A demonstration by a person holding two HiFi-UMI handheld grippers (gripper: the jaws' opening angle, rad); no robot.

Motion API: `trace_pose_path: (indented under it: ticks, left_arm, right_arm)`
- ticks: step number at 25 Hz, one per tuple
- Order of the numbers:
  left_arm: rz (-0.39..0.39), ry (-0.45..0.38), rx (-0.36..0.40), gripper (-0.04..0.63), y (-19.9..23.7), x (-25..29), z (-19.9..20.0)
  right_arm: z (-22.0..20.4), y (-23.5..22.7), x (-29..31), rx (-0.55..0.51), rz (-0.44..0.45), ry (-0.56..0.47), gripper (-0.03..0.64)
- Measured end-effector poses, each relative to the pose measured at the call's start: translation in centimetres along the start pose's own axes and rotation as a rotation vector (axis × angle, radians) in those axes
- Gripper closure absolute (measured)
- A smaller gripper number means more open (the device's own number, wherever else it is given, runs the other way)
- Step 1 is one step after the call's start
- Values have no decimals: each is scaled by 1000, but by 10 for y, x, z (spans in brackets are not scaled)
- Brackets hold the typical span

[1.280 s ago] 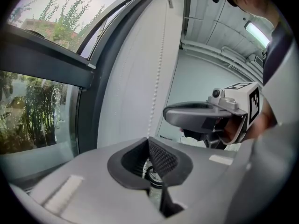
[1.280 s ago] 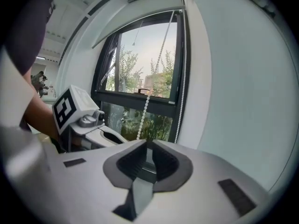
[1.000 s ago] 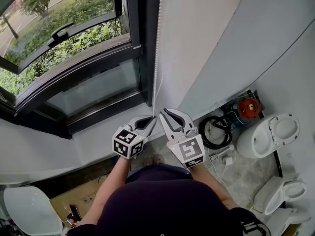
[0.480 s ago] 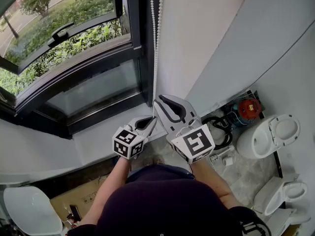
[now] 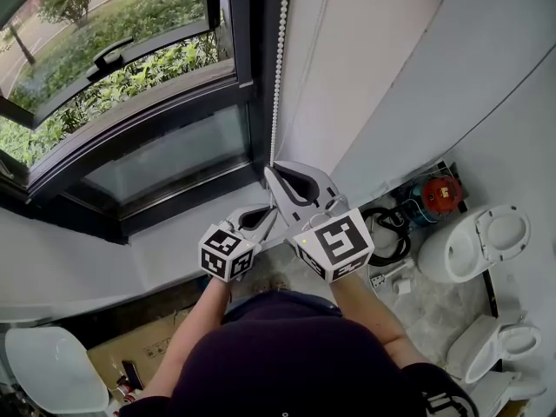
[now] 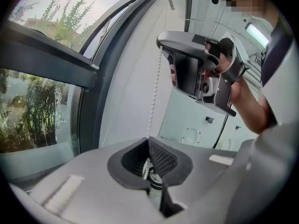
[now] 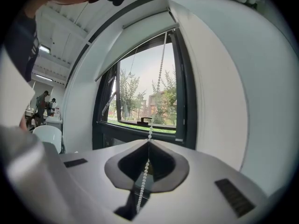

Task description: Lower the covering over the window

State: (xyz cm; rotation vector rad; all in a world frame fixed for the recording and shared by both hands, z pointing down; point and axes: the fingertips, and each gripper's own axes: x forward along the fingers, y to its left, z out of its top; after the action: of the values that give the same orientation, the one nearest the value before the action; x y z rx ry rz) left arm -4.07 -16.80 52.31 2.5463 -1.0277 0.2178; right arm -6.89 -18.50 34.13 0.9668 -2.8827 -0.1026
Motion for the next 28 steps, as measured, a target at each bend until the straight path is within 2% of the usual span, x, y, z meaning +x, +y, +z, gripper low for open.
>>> trace_pose_path:
  ticks: [10,16,20,25,28]
  left_arm:
    - [15,130,-12,584,13,-2,-53]
    - [15,237,-60,584,18,-5,-101]
    - [19,256,-94,584,21,-8,-112]
    - [20,305,-99,583,20,-9,-124]
    - [10,290,-150,583,15,-9,-122]
  right_arm:
    - [-51,13,2,-18,12,115,604]
    - [-94,15,5,-14,17,189,604]
    - [-107,16,8,-13,20,214,604]
    - [-122,16,12,4,34,256,604]
    - [-129,15,11,22,41,274,604]
